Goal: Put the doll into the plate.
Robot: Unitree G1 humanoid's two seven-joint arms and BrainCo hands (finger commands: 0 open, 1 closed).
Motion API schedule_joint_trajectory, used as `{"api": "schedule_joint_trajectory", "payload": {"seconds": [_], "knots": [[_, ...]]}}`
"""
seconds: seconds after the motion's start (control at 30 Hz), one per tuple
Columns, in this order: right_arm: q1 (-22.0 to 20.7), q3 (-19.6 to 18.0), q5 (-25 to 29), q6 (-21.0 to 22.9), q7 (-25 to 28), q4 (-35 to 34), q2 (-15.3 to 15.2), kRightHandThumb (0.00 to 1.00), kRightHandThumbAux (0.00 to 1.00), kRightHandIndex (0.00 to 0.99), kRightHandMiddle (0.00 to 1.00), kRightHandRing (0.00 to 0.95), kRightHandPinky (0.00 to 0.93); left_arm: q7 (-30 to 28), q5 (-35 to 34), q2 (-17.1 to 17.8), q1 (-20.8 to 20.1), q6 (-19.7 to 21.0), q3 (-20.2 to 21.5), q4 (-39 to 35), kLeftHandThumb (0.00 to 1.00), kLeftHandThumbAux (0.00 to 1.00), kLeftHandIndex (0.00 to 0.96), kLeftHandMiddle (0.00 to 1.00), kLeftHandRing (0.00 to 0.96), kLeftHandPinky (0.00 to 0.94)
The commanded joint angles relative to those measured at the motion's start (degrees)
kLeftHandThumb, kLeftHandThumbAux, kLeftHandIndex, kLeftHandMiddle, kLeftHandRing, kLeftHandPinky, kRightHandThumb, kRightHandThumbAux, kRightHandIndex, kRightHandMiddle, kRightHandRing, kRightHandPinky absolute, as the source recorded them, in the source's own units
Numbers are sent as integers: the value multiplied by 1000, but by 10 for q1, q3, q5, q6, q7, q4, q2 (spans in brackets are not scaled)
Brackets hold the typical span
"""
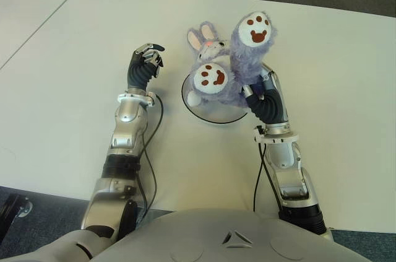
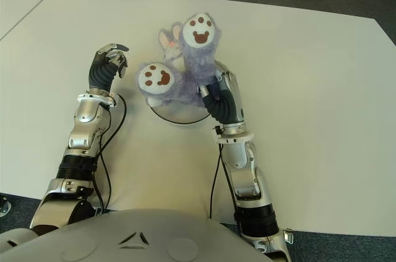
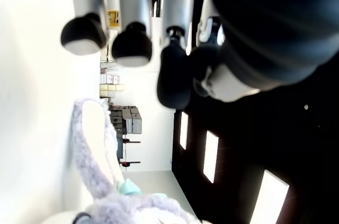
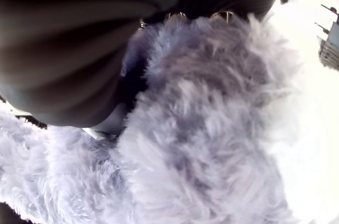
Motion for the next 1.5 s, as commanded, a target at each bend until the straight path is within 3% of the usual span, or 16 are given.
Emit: {"api": "schedule_joint_trajectory", "payload": {"seconds": [0.03,0.13,0.37,0.5,0.67,0.97,1.0,1.1,1.5], "knots": [[8,4,-1,21,15,-1,1,849,682,389,531,883,870,-2,0,-25,41,0,-6,26,714,704,444,833,848,853],[9,5,-3,24,17,-3,1,849,681,390,531,877,855,-2,0,-26,41,0,-6,26,714,704,444,832,846,852],[12,9,-5,27,30,-6,-8,857,674,406,556,801,710,-1,0,-26,41,0,-6,24,713,704,444,830,842,849],[17,10,3,62,74,-20,-21,856,672,401,572,730,631,2,3,-26,42,3,-7,22,713,704,444,831,842,848],[19,10,15,80,92,-27,-21,853,671,399,549,661,533,2,2,-27,41,5,-7,23,713,704,444,830,841,848],[20,11,7,55,66,-20,-19,847,672,405,492,505,456,2,-2,-29,40,9,-6,21,713,703,444,831,841,848],[20,11,5,52,63,-19,-20,850,564,380,463,484,439,2,-2,-29,40,10,-6,21,713,703,444,831,841,849],[20,12,-3,43,53,-16,-23,847,428,344,402,430,403,3,-2,-29,40,10,-6,21,713,703,444,831,841,850],[27,15,1,45,61,-26,-25,750,330,103,133,145,167,3,-3,-31,41,13,-6,16,713,703,444,832,841,849]]}}
